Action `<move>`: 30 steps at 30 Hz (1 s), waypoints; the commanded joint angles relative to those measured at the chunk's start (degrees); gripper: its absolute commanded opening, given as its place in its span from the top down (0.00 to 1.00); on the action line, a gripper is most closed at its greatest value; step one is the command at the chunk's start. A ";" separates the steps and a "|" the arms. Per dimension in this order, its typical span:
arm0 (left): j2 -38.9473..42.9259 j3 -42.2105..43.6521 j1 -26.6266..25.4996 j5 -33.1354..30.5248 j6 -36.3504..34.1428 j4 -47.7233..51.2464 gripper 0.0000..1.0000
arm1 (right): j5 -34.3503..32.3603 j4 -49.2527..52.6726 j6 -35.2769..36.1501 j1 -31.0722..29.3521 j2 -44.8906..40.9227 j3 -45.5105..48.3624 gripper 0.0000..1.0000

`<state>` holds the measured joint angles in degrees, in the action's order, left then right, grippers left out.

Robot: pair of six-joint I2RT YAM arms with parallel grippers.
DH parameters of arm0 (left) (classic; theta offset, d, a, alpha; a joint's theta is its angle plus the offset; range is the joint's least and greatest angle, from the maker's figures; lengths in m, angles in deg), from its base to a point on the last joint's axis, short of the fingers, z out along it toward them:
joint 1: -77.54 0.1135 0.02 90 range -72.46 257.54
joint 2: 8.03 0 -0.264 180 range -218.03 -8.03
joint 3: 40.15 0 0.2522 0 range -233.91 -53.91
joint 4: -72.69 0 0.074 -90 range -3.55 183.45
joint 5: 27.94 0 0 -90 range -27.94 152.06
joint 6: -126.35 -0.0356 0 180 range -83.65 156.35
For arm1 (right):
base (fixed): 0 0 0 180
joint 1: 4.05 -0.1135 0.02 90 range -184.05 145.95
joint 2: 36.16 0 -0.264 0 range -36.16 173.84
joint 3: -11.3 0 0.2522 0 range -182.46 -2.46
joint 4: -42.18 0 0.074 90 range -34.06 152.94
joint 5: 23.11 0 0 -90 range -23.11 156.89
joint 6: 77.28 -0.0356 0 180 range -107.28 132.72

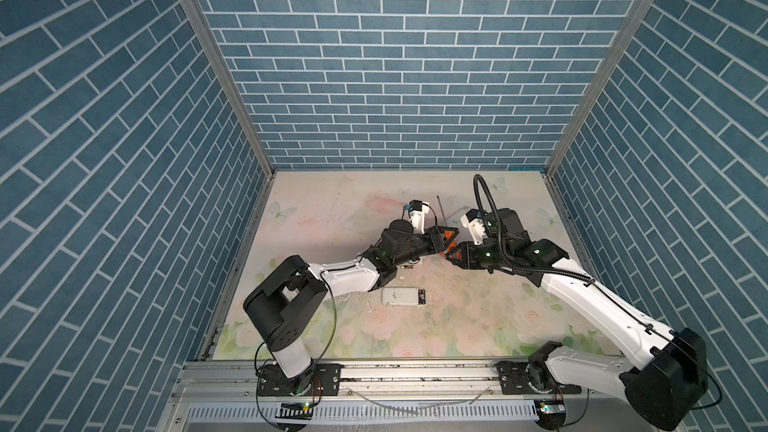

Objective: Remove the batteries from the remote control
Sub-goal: 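Close the left gripper on the screwdriver handle while the right gripper holds it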

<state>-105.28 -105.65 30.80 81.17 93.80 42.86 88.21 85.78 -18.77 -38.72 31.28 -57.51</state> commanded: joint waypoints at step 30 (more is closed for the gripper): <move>-0.27 1.60 2.07 1.28 1.82 -3.58 0.76 | 0.74 -3.73 0.80 -0.92 3.50 -5.10 1.00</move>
<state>-105.56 -105.24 32.98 81.45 96.25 40.56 88.48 84.63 -18.77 -39.42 34.38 -59.17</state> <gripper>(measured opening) 0.258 0.329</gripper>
